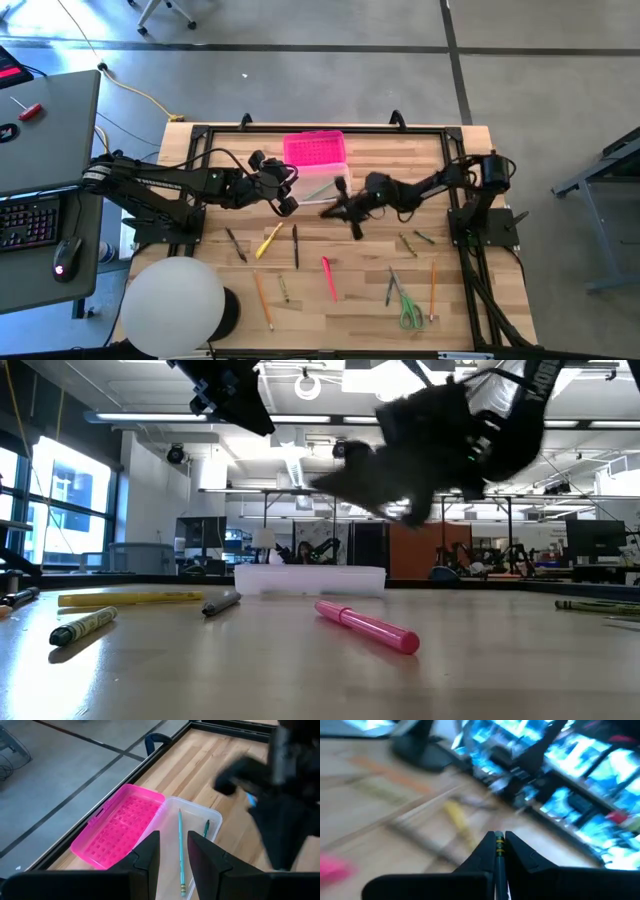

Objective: Pick & place school supplies into a supply box
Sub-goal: Put the blue pencil into the pink supply box

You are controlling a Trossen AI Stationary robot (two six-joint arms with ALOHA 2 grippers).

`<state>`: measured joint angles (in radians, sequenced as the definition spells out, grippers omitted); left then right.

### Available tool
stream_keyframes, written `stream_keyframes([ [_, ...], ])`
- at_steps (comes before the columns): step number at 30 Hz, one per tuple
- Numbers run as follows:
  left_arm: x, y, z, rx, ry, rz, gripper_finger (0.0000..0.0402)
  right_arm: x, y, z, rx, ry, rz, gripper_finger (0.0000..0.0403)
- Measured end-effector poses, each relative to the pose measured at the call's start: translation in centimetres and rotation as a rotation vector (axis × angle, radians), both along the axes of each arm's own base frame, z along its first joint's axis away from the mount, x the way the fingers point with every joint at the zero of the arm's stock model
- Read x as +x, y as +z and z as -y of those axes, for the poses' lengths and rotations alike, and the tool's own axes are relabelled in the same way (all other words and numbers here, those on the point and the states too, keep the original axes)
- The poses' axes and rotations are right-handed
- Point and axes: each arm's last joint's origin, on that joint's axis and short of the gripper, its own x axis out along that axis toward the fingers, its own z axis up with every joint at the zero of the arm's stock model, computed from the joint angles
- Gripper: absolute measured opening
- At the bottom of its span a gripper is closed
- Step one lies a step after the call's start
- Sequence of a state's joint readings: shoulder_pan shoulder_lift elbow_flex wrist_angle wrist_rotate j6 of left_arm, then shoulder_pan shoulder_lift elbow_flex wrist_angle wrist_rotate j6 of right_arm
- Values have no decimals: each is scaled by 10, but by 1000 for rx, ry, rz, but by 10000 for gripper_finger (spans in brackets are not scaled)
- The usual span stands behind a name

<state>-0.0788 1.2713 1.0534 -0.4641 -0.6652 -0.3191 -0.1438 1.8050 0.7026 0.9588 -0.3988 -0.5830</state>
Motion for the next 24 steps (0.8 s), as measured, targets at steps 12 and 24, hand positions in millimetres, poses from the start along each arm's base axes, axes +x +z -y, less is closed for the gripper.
stream_keyframes([
  [12,0,1,-1,31,39,9,131,83,6,46,-2,105,-317,3],
  [24,-1,0,-1,23,27,-10,131,113,-35,84,87,-13,-354,26],
])
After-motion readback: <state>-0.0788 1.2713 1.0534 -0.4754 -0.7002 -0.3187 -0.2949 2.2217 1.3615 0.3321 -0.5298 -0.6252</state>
